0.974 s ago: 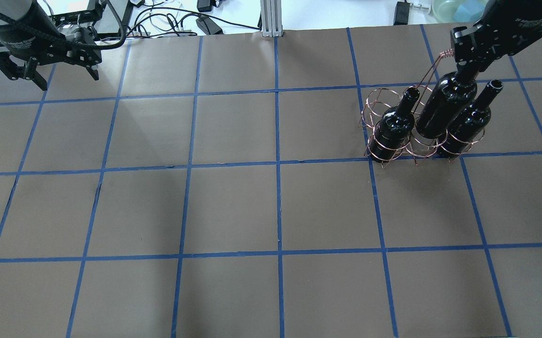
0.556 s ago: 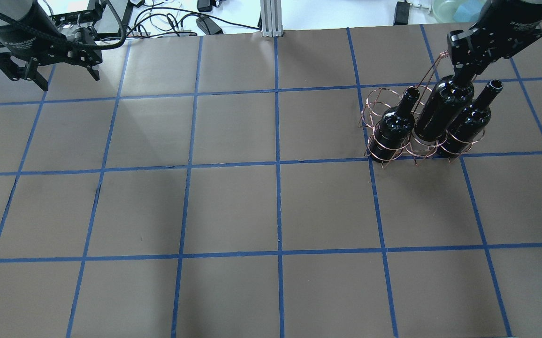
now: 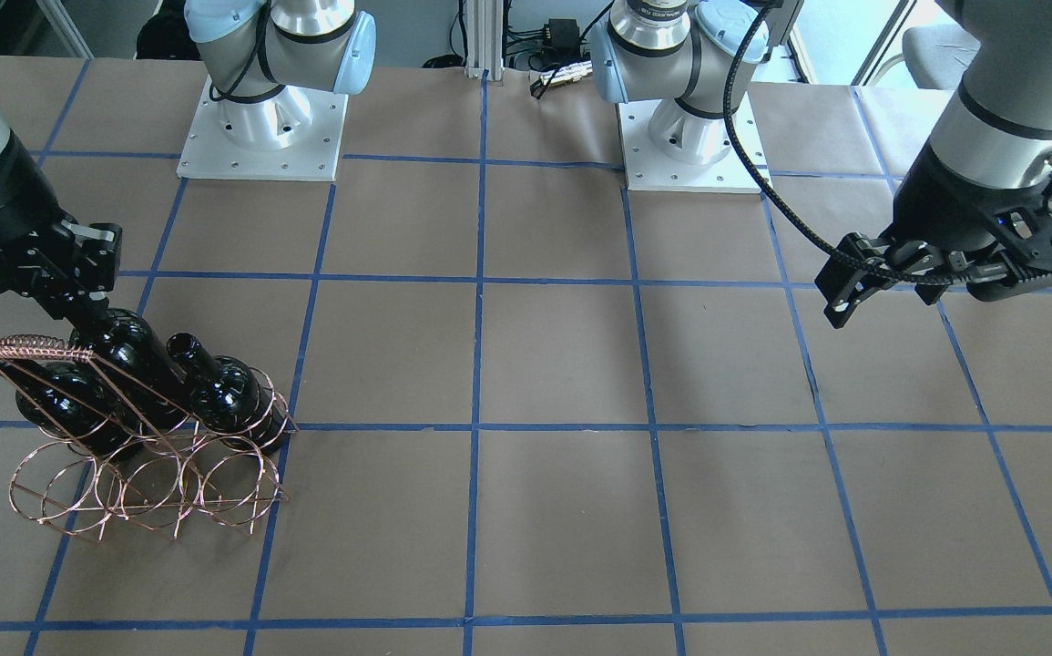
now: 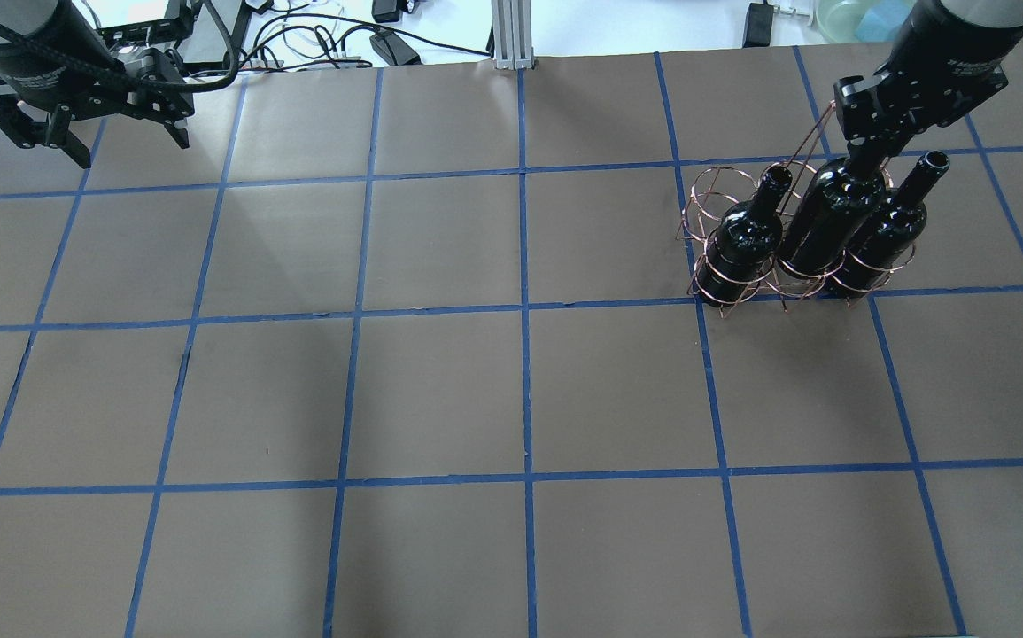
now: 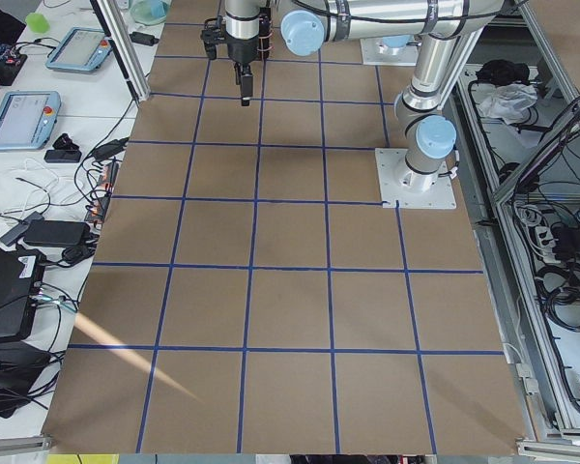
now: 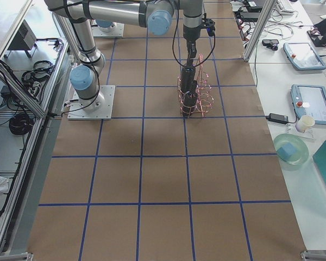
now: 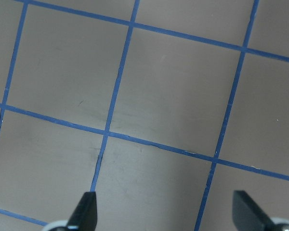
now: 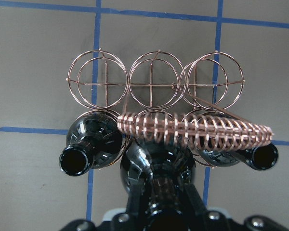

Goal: Place wine into wine basket
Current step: 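Lower the bottle into the middle rack slot between the two bottles, then open the right gripper and raise it off the bottle neck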

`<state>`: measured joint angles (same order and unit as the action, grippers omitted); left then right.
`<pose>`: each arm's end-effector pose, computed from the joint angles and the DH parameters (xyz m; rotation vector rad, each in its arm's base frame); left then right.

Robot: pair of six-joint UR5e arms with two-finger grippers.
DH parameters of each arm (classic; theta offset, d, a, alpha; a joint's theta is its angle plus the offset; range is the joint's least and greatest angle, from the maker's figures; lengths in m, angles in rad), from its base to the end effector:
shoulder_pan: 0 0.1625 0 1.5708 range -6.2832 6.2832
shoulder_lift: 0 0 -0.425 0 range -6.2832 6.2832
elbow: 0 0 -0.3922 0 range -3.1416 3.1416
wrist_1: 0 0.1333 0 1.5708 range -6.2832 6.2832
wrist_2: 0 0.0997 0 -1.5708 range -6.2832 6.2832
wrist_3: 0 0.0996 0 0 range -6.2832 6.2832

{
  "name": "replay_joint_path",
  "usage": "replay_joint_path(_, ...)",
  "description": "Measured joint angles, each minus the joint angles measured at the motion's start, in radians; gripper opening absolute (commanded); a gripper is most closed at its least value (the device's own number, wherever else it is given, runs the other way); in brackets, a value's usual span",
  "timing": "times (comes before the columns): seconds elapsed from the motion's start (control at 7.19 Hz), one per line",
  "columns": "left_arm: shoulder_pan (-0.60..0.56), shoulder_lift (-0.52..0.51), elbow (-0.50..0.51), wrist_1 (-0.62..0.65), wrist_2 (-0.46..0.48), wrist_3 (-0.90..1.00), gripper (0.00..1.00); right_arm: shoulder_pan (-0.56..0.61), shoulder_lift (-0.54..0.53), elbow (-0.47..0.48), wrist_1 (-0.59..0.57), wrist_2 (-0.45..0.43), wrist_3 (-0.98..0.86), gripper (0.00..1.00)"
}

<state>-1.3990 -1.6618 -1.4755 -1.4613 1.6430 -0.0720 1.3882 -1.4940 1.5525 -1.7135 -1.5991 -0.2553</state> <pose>-0.0317 -0.5547 0.5000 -0.3782 3.0358 -0.1685 0.0317 -0.5467 0.4725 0.1106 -3.0915 0.1177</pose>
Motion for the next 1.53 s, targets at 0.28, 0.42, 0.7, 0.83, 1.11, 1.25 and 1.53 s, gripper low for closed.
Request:
replay_joint_path(0.28, -0.009, -0.007, -0.001, -0.002, -0.013, 0.000, 1.00, 0.000, 0.013, 0.028, -0.042, 0.001, -0.001, 0.00)
replay_joint_path(0.42, -0.018, -0.008, -0.002, -0.003, -0.032, 0.001, 1.00, 0.000, 0.020, 0.046, -0.067, 0.001, -0.002, 0.00)
replay_joint_path(0.7, -0.054, -0.008, -0.002, -0.004, -0.049, 0.032, 1.00, 0.000, 0.040, 0.068, -0.097, 0.001, -0.014, 0.00)
replay_joint_path(0.83, -0.073, -0.006, -0.002, -0.007, -0.052, 0.052, 1.00, 0.000, 0.051, 0.080, -0.116, 0.001, -0.026, 0.00)
replay_joint_path(1.11, -0.099, -0.001, -0.003, -0.033, -0.053, 0.075, 1.00, 0.000, 0.066, 0.109, -0.156, 0.002, -0.038, 0.00)
replay_joint_path(1.25, -0.105, -0.001, -0.003, -0.043, -0.052, 0.095, 1.00, 0.000, 0.074, 0.119, -0.178, 0.004, -0.050, 0.10)
replay_joint_path(1.53, -0.109, 0.000, -0.004, -0.057, -0.052, 0.118, 1.00, 0.000, 0.083, 0.126, -0.199, 0.005, -0.073, 1.00)
